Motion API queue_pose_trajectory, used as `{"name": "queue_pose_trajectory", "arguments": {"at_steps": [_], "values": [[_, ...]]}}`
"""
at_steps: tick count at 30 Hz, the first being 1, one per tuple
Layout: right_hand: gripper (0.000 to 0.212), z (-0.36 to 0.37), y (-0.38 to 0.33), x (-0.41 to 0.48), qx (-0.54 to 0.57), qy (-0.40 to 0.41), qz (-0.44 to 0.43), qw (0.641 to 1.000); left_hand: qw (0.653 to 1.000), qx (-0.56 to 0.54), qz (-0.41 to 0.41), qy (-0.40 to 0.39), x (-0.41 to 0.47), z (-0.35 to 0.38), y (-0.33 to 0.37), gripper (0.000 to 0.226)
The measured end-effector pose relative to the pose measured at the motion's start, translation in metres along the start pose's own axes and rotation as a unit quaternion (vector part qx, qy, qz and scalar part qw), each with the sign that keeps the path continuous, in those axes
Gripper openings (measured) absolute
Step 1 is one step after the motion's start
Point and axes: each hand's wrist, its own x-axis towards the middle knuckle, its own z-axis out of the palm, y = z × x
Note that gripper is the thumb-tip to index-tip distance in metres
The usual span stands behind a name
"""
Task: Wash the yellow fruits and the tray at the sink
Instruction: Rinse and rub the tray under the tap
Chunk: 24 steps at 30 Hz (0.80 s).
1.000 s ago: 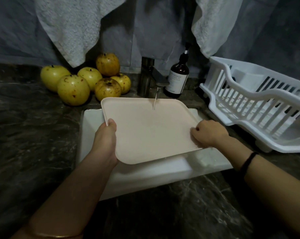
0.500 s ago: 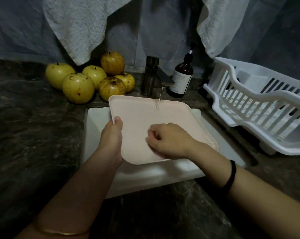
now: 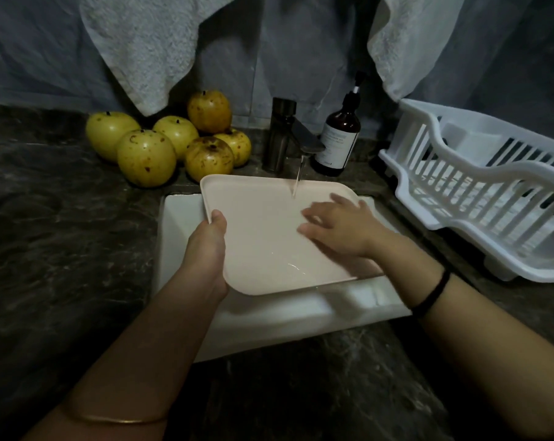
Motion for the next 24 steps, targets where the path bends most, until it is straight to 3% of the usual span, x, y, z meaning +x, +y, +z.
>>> {"name": "queue_pose_trajectory", "arguments": {"at_steps": [5,10,15,20,24], "values": [[0.051,0.006,0.062,-0.011,0.078,0.146,0.174,0.971,1.000,-0.002,0.007,0.001,0.001,-0.002,0.000,0.040],[0.057,0.024,0.095,-0.029,0.120,0.117,0.290,0.942,1.000,-0.028,0.007,-0.002,-0.003,-0.002,0.003,0.040],[0.050,0.028,0.105,-0.035,0.164,0.251,0.309,0.902,0.999,-0.047,-0.007,-0.016,-0.015,0.000,0.007,0.040],[0.037,0.029,0.101,-0.048,0.315,0.229,0.262,0.883,1.000,-0.027,-0.004,-0.003,-0.016,0.002,0.009,0.035],[0.028,0.032,0.101,-0.050,0.468,0.225,0.238,0.821,1.000,-0.010,-0.006,0.012,-0.020,0.004,0.009,0.037]]}}
